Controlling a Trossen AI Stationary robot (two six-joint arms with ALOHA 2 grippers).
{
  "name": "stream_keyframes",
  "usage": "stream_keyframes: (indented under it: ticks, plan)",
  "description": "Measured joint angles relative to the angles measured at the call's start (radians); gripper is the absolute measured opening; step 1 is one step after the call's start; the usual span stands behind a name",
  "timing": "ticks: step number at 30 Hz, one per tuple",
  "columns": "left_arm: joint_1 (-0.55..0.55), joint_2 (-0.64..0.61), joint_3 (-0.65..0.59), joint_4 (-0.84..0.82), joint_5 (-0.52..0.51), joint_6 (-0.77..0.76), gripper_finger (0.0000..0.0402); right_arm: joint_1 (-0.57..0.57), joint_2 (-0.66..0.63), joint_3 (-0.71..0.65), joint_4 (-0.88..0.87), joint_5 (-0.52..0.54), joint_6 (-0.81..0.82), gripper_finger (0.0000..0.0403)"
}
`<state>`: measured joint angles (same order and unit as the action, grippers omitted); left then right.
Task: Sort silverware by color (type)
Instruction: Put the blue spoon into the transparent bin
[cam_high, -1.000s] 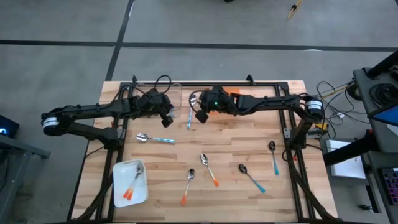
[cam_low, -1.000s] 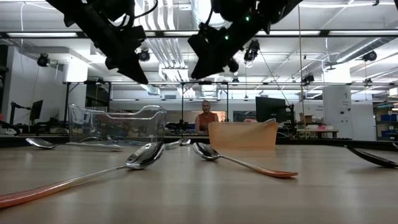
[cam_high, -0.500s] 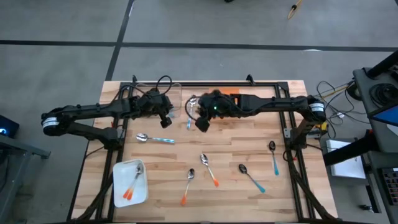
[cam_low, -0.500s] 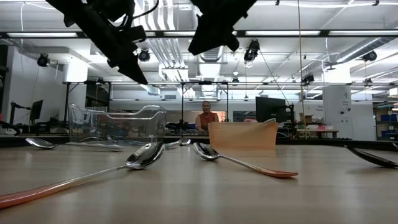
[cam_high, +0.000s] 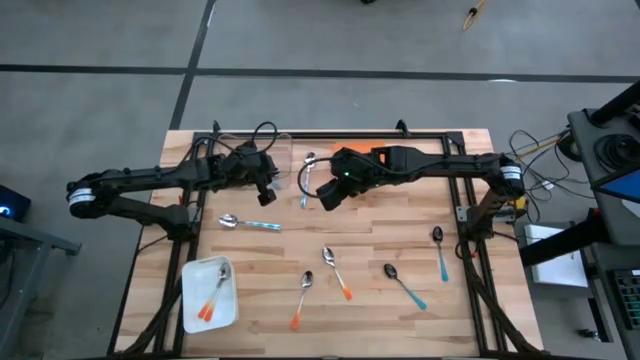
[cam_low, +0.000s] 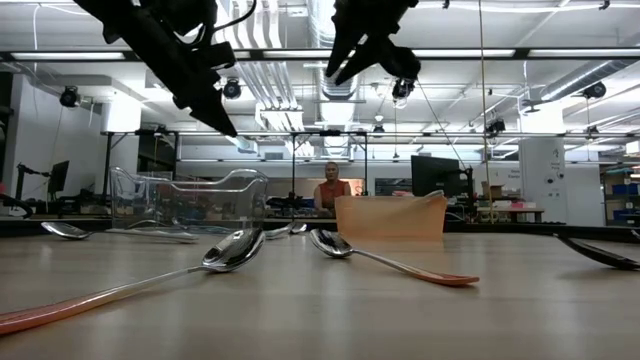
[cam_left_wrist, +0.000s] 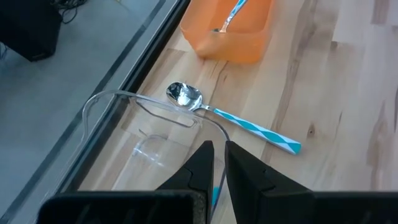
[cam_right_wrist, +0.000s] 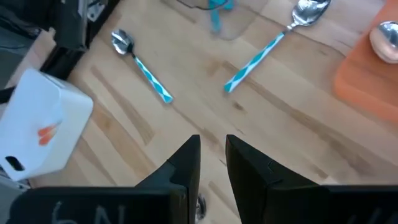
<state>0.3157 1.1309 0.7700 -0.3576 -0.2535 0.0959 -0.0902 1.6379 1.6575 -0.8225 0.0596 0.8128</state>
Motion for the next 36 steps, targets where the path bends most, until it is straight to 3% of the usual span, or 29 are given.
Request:
stream_keyframes:
  ticks: [7, 19, 25, 28, 33, 36]
  plan:
    - [0.000, 0.000, 0.000, 0.001, 0.000, -0.038, 0.0023, 0.005, 0.052, -0.009, -0.011, -0.038, 0.005, 0.0068]
    - [0.000, 0.000, -0.014, 0.000, 0.000, -0.073, 0.0023, 0.017, 0.182, -0.010, -0.069, -0.377, -0.067, 0.0068]
    - [0.000, 0.003, -0.014, 0.018, 0.000, -0.062, 0.0023, 0.024, 0.192, -0.010, -0.265, -0.381, -0.072, 0.0068]
    - [0.000, 0.012, -0.014, 0.025, 0.000, -0.054, 0.0023, 0.035, 0.191, -0.010, -0.403, -0.328, -0.148, 0.0068]
    - [0.000, 0.034, -0.014, 0.036, 0.000, -0.048, 0.0023, 0.039, 0.163, -0.011, -0.553, 0.082, -0.221, 0.0068]
    - [0.000, 0.051, -0.014, 0.039, 0.000, -0.048, 0.0023, 0.038, 0.154, -0.011, -0.632, 0.115, -0.260, 0.0068]
